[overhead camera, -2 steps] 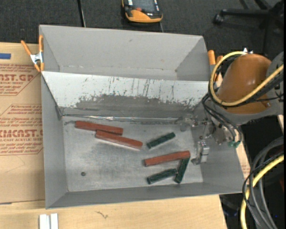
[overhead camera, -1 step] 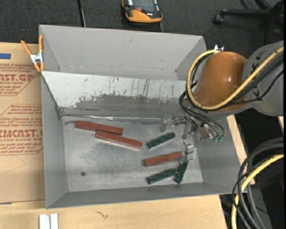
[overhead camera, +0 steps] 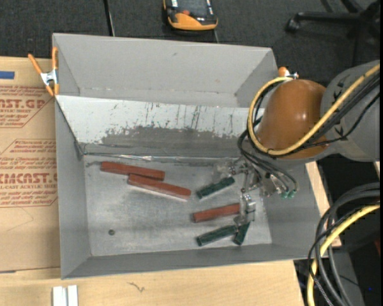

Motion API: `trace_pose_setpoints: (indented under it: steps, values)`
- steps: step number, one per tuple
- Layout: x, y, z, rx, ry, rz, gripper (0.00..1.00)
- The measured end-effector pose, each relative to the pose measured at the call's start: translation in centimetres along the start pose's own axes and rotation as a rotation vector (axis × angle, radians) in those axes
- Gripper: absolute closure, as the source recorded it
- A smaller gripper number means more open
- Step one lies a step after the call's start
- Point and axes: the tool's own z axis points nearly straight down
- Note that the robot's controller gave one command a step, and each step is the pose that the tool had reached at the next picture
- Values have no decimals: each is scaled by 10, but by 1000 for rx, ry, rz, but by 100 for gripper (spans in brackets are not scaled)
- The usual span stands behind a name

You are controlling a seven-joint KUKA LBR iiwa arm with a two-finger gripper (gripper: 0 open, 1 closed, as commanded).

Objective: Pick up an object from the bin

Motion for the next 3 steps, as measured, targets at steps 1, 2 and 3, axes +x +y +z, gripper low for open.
trace_pose_setpoints:
  steps: [1, 2, 3]
  values:
    - [-4, 0, 75, 2, 0, -76, 0]
    - [-2, 0, 67, 3, -4, 0, 100]
    - [-2, 0, 67, 3, -4, 1, 100]
